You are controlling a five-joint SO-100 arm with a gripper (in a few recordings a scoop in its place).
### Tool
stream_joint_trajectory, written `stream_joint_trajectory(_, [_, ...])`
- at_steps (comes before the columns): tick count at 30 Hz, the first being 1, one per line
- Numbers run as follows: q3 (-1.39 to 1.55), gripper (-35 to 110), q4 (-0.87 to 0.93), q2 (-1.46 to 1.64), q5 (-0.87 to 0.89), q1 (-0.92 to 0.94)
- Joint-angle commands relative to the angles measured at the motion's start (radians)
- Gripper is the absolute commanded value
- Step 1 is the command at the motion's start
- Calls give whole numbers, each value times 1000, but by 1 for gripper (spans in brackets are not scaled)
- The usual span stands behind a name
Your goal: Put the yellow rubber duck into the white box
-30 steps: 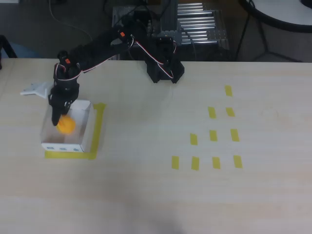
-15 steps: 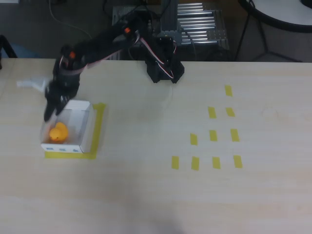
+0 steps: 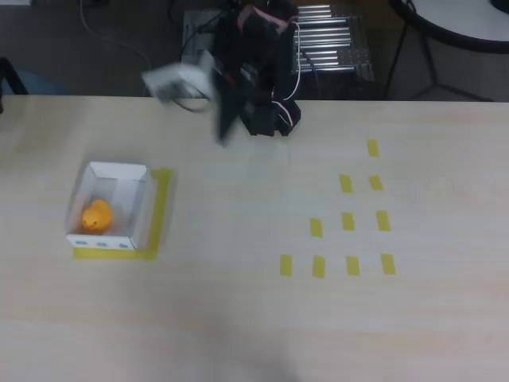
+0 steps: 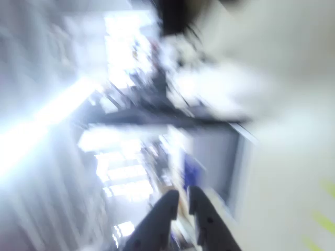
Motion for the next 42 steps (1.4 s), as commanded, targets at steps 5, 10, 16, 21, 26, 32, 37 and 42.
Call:
stream_joint_trajectory(5, [724,0,120,515,69,-155])
stream_joint_trajectory(10, [719,0,215,515,107,-155])
stream_joint_trajectory(16, [707,0,259,515,107,-153])
stream_joint_trajectory(21, [707,0,259,515,106,-153])
stream_joint_trajectory(26, [707,0,259,515,106,-153])
stream_joint_trajectory(32, [707,0,259,515,106,-153])
stream_joint_trajectory(37, [707,0,259,515,106,-153])
stream_joint_trajectory(42, [707,0,259,515,106,-153])
